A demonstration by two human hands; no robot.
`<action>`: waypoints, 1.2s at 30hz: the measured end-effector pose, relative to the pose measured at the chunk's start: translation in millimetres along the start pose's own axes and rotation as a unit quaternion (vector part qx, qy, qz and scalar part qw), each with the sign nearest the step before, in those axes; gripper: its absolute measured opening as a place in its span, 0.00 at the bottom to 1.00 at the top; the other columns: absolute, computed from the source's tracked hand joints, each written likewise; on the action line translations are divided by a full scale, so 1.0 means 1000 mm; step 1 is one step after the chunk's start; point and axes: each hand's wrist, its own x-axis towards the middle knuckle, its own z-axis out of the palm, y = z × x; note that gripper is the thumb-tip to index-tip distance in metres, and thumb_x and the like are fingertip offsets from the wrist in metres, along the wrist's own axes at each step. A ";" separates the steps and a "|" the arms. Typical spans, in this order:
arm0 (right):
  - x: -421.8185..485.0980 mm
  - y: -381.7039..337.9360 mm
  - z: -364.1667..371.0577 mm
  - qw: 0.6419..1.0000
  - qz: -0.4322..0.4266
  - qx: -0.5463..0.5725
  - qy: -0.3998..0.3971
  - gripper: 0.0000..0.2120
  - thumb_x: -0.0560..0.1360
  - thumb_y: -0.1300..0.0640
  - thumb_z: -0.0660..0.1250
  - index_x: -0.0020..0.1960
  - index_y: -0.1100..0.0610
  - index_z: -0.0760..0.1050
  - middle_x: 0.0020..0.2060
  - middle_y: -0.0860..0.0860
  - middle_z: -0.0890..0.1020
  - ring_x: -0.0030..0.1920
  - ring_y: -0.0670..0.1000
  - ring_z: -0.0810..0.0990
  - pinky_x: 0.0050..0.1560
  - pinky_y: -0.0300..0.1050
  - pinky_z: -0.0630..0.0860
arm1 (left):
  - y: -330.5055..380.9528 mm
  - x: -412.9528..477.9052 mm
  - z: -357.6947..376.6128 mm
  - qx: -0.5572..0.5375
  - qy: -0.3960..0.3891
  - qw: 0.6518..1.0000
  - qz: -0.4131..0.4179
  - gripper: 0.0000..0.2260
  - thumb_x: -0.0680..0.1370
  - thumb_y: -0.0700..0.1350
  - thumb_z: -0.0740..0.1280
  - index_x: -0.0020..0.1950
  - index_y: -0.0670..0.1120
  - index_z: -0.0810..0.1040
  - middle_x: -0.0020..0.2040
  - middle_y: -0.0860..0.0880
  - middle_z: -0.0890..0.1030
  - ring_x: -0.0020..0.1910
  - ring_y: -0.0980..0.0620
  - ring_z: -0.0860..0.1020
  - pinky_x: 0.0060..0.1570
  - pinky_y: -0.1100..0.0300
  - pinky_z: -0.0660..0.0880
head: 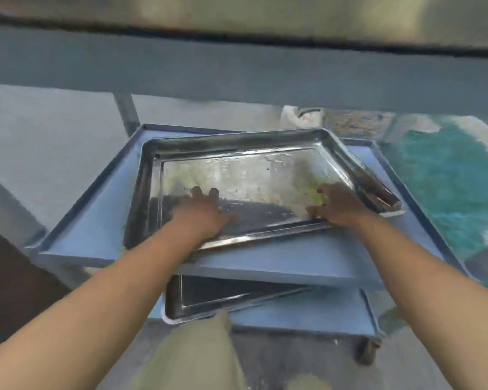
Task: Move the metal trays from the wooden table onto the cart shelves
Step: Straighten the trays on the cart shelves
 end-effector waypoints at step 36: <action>-0.006 0.007 0.028 0.992 0.087 -0.033 -0.090 0.42 0.71 0.31 0.65 0.76 0.54 0.60 0.75 0.58 0.64 0.73 0.62 0.65 0.71 0.59 0.65 | -0.033 0.046 0.020 -0.046 -0.072 0.995 0.054 0.42 0.59 0.80 0.63 0.69 0.63 0.67 0.75 0.45 0.61 0.74 0.36 0.59 0.68 0.34 0.62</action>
